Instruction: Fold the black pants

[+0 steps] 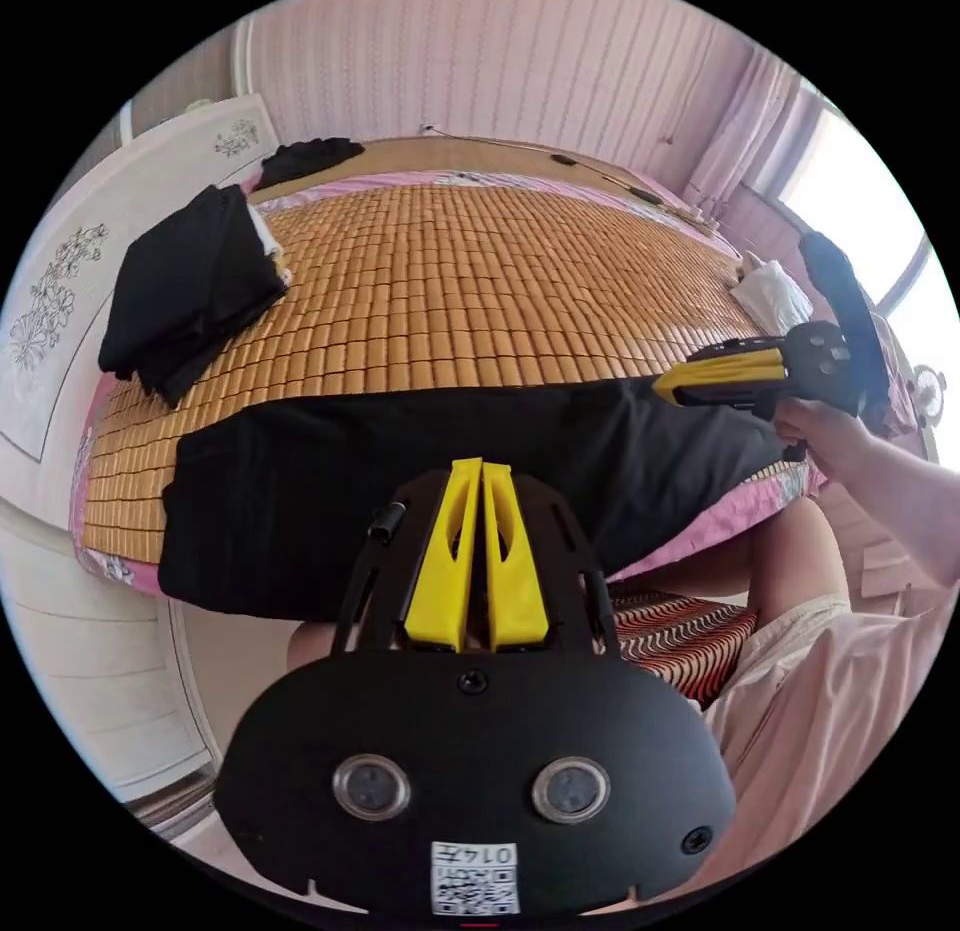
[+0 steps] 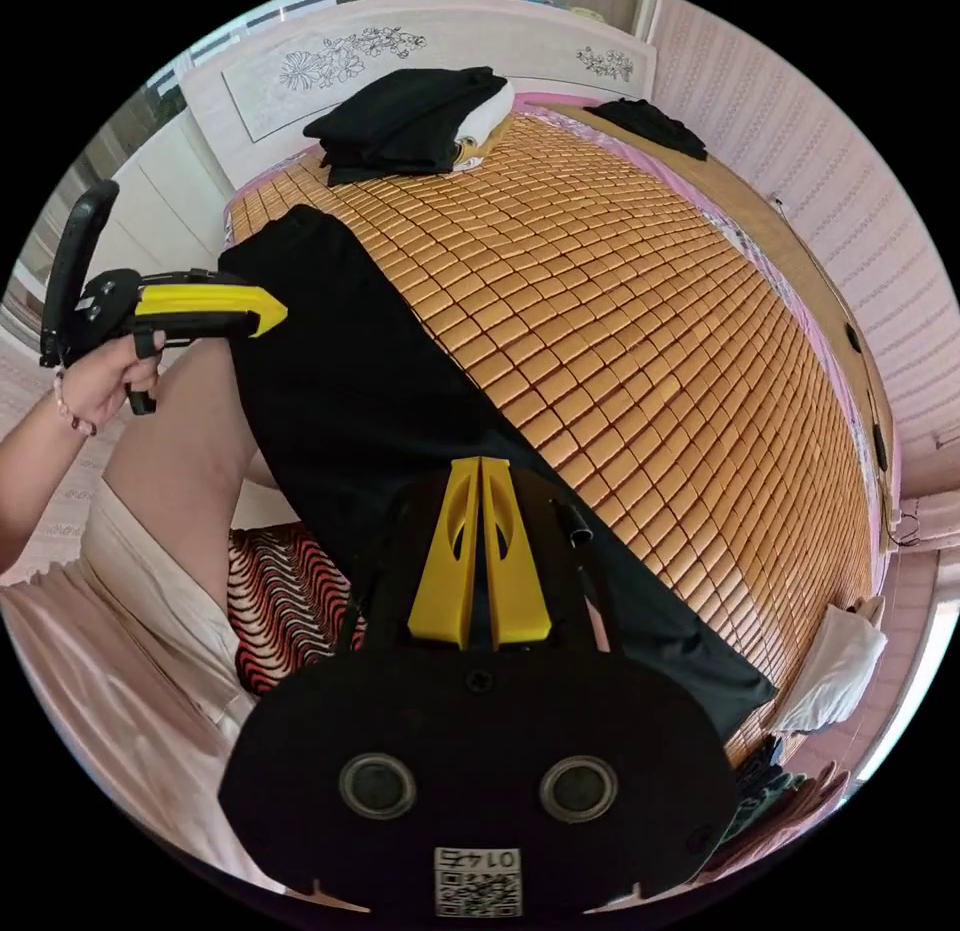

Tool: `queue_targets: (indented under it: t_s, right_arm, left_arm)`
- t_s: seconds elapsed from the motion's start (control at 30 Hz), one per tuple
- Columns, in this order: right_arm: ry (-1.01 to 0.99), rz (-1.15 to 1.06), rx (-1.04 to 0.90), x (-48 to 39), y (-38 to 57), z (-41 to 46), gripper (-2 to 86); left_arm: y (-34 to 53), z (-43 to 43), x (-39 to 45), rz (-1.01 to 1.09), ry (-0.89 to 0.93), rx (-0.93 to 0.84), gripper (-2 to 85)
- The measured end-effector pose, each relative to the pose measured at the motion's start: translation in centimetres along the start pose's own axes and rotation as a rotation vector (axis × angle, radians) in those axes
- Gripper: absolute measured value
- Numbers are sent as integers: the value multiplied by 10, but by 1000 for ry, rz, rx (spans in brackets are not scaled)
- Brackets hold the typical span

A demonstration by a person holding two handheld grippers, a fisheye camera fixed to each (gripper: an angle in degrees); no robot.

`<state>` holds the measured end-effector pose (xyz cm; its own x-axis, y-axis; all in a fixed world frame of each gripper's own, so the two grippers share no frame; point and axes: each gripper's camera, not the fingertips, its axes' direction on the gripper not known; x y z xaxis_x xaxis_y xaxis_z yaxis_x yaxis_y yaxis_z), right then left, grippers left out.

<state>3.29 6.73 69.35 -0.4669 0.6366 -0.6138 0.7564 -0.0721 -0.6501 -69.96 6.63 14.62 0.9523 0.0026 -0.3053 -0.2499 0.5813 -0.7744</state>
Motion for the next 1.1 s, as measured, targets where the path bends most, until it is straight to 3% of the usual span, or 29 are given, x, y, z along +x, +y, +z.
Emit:
queue_targets:
  t_s: [0.2, 0.27, 0.37, 0.5, 0.67, 0.73, 0.87, 1.0, 1.1]
  right_arm:
    - [32, 20, -159, -9, -59, 58, -10]
    - [101, 62, -199, -5, -70, 75, -9]
    - [41, 86, -222, 2, -82, 86, -8]
    - [-63, -15, -68, -12, -121, 70, 0]
    - [-277, -319, 115, -89, -242, 71, 104]
    - [-344, -376, 100, -118, -284, 85, 114]
    - [-349, -446, 28, -171, -358, 128, 118]
    - [-295, -430, -44, -188, -398, 167, 102]
    - [-350, -468, -126, -193, -416, 186, 69]
  left_arm:
    - [17, -8, -138, -249, -247, -8, -6]
    - [26, -12, -184, -353, -258, -10, -4]
    - [48, -27, -232, -438, -252, 30, 9]
    - [81, -47, -266, -275, -103, 161, 65]
    - [115, -57, -310, -120, -30, 142, 119]
    - [121, -57, -325, -97, 15, 129, 115]
    - [134, -56, -384, -259, 45, 116, 45]
    - [123, -46, -419, -290, 90, 104, 50]
    - [103, -27, -430, -231, 126, -6, 61]
